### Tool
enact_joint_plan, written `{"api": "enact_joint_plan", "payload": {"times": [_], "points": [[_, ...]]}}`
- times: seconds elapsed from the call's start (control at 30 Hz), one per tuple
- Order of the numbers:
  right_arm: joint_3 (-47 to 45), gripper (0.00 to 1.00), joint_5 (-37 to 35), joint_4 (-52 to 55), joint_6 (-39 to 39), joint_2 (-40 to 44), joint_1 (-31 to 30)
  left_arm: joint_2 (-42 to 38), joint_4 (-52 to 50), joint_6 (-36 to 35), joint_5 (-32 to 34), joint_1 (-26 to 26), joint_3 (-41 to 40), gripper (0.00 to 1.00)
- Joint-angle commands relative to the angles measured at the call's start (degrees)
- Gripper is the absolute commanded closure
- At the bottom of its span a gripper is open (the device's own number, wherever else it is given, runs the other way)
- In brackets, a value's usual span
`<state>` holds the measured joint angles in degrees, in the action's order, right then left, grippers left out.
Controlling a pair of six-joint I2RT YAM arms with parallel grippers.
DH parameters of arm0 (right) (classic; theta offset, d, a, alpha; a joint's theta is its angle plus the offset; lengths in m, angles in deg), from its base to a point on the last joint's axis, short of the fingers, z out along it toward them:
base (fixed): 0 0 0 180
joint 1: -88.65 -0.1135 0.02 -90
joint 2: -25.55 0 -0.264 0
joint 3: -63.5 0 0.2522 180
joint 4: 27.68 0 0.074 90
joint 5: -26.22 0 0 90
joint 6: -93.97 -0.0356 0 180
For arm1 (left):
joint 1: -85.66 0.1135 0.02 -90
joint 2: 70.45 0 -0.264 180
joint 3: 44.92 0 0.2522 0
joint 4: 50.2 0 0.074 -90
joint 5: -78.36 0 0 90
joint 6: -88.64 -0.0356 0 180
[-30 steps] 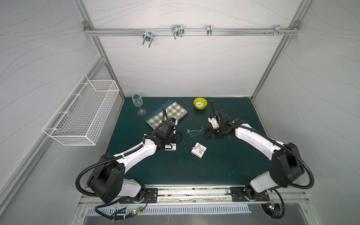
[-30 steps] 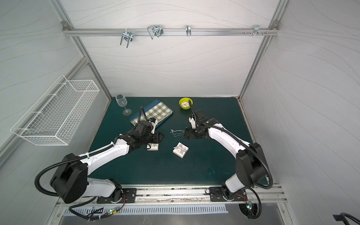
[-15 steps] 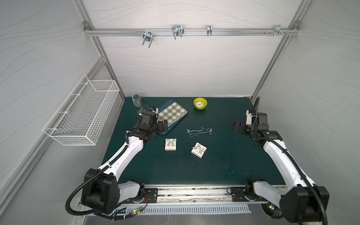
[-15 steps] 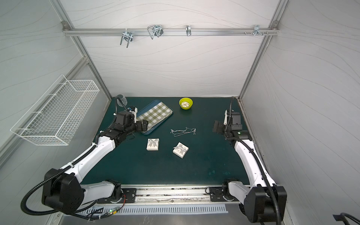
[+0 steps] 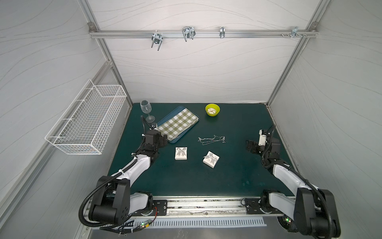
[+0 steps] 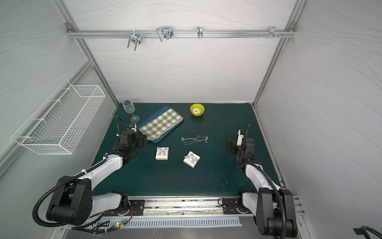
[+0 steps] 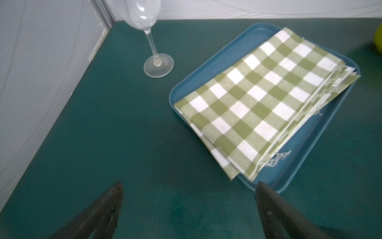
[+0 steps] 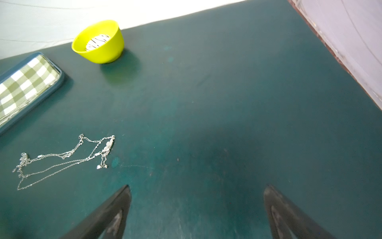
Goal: Take the necklace out of the lift-off lid jewelry box
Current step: Reset both arms
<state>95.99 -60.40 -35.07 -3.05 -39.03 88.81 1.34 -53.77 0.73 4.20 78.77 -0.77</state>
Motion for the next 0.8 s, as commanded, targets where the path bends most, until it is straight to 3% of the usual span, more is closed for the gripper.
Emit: {"api": "enact_joint_plan", "payload": {"times": [0.0,0.07,0.17,0.27,0.33,0.4,0.47,0.53,0.57,0.63,0.7,0.77], "points": [[-4.84,0.01,5.39,-23.70,0.98,-5.70,0.19,0.80,5.83,-1.06,2.89,1.39,-0.89,0.01],[-5.36,0.01,7.94,-29.20,0.77,-8.59,-0.04,1.20,10.38,0.12,3.67,2.15,-2.90,0.01],[-2.56,0.01,7.00,-27.36,5.73,-10.97,-1.01,3.33,21.74,2.04,0.00,4.71,-6.02,0.01],[-2.55,0.01,3.94,-33.38,6.45,-16.06,-1.32,5.89,29.26,1.72,0.09,5.47,-7.80,0.01],[-2.37,0.01,4.93,-38.32,6.88,-21.78,-1.39,7.00,35.74,-1.25,-0.97,5.58,-9.33,0.01],[-2.25,0.01,6.03,-46.56,6.32,-28.12,-1.48,8.30,39.72,0.09,-0.68,6.18,-11.11,0.01],[0.27,0.01,5.25,-34.32,7.15,-23.97,-1.60,10.56,45.15,0.27,-0.09,6.28,-12.77,0.01],[4.54,0.01,0.73,-30.96,7.08,-26.68,-3.33,13.42,49.08,0.72,-0.20,6.35,-13.58,0.01],[7.82,0.01,-0.42,-22.47,6.84,-25.93,-3.54,15.00,50.53,0.43,-1.00,6.37,-13.67,0.01],[6.63,0.01,-2.49,-26.61,7.50,-26.67,-4.55,17.85,53.29,-1.11,-2.76,6.37,-12.99,0.01],[7.60,0.01,-2.42,-22.10,7.56,-25.36,-4.56,16.09,43.74,-0.29,-3.40,6.43,-9.95,0.01],[6.78,0.01,-2.40,-25.66,7.60,-26.24,-4.51,17.57,41.54,-1.59,-5.57,6.59,-7.36,0.01]]}}
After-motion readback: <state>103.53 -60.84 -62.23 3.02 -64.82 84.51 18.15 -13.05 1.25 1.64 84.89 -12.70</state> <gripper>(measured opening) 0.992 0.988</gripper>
